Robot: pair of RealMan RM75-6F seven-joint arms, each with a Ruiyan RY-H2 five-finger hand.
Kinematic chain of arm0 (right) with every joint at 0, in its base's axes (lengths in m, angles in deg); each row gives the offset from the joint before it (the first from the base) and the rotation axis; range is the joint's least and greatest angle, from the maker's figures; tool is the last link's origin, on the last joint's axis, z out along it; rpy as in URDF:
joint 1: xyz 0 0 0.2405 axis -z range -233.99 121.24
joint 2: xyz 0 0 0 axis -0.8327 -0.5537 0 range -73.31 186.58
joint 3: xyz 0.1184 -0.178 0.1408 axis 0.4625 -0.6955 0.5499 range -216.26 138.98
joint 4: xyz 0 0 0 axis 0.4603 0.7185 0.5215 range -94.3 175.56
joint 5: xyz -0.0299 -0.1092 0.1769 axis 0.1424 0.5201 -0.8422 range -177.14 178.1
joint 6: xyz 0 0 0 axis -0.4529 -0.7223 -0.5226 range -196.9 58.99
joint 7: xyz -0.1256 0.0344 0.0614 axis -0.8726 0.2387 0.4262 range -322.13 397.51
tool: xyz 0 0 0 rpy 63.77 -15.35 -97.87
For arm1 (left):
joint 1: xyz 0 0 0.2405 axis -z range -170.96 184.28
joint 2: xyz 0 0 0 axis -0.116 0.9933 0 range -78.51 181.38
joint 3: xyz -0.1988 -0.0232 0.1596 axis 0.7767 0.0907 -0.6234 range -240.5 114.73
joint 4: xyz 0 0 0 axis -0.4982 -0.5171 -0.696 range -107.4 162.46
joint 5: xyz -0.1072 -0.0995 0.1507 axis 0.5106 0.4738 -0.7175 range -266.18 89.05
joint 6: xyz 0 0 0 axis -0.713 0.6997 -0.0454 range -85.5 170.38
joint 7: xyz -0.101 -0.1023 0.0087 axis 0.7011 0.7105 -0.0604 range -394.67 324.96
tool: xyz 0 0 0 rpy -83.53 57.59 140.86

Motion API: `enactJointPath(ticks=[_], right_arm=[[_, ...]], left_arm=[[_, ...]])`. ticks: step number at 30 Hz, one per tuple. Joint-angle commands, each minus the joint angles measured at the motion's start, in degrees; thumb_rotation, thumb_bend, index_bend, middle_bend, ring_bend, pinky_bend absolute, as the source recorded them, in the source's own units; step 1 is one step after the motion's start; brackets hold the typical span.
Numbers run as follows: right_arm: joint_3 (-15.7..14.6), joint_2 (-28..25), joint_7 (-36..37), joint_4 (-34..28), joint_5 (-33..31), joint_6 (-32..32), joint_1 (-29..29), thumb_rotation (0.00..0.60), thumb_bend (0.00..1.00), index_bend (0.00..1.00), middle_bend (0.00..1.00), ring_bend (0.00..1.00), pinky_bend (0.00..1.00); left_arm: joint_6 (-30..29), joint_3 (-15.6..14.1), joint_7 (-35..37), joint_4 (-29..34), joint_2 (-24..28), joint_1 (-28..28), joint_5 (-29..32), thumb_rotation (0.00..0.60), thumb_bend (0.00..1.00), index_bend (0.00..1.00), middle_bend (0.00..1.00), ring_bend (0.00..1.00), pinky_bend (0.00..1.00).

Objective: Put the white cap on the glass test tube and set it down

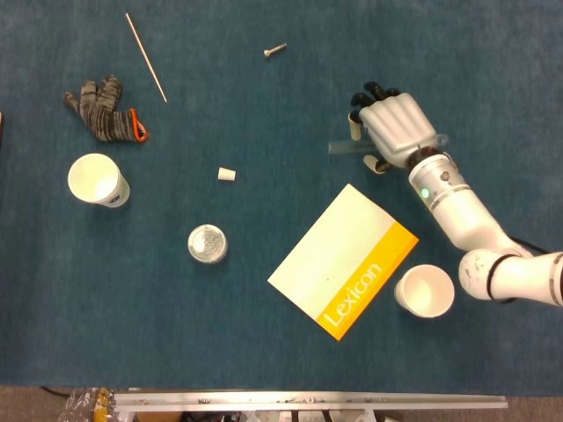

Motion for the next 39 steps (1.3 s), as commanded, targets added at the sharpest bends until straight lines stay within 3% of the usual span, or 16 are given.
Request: enactJointPath(ticks=[1, 9, 39], right_arm=[[-0.44, 1.08, -0.68, 1.7, -0.8, -0.25, -0.39, 0.6, 0.21, 0.48, 0.23, 0.09, 0.23], [-0.99, 2.44, -1.21, 5.28, -1.7, -0.37, -0.37, 0.6, 0.21, 0.48, 0.23, 0.09, 0.23], [-1.93, 4.4, -2.47, 9.7, -3.39, 1.19, 0.45, 0.6, 0.21, 0.52, 0.23, 0.09, 0.23]], left_arm=[[-0.08, -0.03, 0.34, -0.3, -0.05, -0.09, -0.02, 0.6, 0.34, 0.3, 0.17, 0.08, 0.13], [0.41, -0.04, 1.01, -0.98, -0.72, 0.42, -0.67, 0.6, 0.34, 0.3, 0.16, 0.08, 0.13], [1.1, -0.2, 1.6, -2.25, -1.72, 0.84, -0.66, 0.6, 0.34, 0.3, 0.14, 0.08, 0.13]])
